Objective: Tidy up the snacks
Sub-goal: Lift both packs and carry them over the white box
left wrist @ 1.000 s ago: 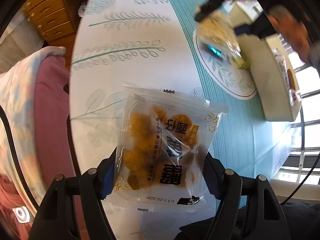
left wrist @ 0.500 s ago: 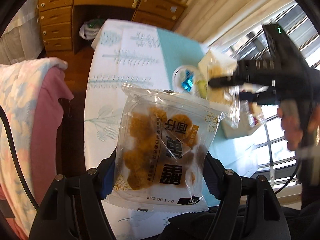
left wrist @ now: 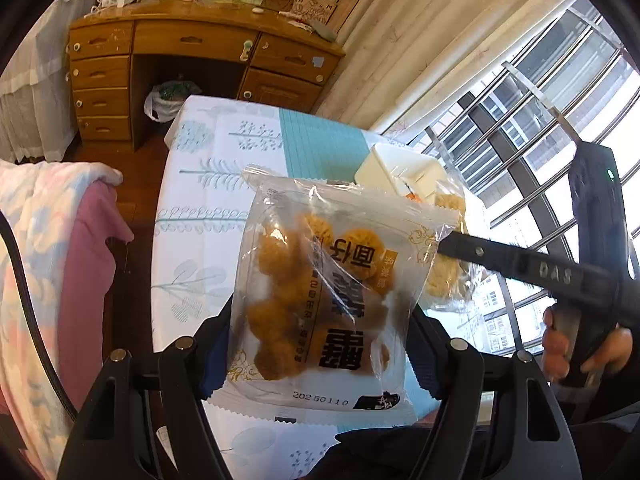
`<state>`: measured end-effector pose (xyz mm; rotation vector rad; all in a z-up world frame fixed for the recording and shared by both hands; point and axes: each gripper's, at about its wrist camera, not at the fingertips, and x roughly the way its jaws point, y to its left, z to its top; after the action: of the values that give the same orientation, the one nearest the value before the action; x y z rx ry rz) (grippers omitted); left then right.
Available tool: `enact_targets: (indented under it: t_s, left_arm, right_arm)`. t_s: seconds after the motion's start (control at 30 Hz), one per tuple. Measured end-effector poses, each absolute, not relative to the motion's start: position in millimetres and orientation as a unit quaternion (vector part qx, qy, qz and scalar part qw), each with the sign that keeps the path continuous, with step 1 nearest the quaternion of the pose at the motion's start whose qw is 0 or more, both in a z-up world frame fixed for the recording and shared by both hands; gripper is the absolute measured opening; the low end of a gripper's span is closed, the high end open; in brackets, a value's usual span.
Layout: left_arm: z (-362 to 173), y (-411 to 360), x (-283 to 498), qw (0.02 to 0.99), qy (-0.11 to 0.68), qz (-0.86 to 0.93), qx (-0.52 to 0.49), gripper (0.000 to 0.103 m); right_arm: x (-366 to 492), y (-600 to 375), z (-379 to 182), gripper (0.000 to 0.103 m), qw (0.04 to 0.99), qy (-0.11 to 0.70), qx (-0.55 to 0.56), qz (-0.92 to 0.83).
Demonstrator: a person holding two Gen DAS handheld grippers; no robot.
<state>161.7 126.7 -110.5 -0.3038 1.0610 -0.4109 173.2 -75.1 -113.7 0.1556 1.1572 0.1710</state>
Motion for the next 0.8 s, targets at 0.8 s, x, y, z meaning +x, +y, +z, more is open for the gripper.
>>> enact_targets:
  t_s: [0.8]
  left_arm:
    - [-84, -32, 198, 0.854, 0.472, -0.140, -0.166, 0.073]
  right_arm:
    - [172, -219, -84, 0.061, 0.885, 0.445, 0.010, 0.138]
